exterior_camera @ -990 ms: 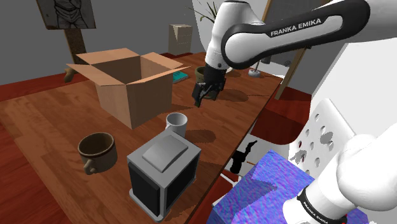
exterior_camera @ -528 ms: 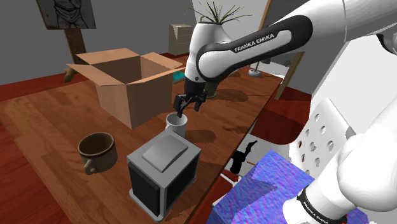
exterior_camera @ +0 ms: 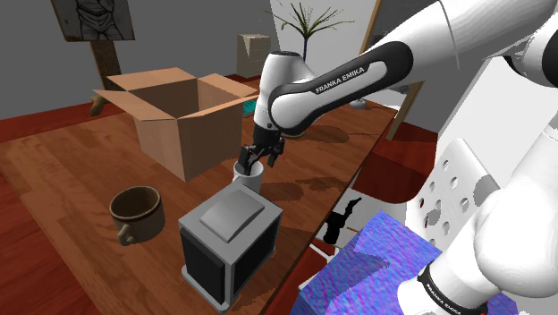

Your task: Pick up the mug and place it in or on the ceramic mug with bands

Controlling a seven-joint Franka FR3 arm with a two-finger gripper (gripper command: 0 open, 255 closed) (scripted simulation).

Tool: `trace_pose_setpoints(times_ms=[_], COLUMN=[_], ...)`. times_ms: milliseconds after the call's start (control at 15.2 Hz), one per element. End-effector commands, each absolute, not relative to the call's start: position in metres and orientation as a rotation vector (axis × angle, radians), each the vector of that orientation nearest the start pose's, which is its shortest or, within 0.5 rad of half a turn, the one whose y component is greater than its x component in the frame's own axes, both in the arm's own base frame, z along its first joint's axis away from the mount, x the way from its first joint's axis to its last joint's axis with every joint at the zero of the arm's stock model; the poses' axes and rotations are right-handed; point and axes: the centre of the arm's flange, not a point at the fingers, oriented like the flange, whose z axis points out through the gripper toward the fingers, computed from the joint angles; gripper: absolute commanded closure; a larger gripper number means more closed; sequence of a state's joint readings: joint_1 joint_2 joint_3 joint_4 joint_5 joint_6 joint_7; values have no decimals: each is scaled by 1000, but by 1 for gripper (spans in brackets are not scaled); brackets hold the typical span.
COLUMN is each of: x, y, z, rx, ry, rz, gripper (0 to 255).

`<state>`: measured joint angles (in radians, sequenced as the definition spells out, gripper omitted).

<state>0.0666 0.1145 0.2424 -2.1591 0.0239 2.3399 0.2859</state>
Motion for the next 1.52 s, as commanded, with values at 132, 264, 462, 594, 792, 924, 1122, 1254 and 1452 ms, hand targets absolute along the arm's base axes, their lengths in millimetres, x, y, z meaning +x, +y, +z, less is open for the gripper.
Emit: trace_pose_setpoints(times_ms=[132,264,462,594,792,924,1122,1254,1452], x=[533,533,533,533,533,533,533,533,533], y=[169,169,169,169,169,169,169,169,169], z=[349,349,349,349,349,349,354,365,381], rx=[-3077,-3077,-3077,-3077,-3077,-3077,-3077,-3077,-3077], ry=[-7,-7,-7,-7,-7,-7,-7,-7,-7], rz=[-83,-83,-82,-82,-82,-82,-83,-83,-83], gripper=[0,0,255,255,255,255,255,255,255])
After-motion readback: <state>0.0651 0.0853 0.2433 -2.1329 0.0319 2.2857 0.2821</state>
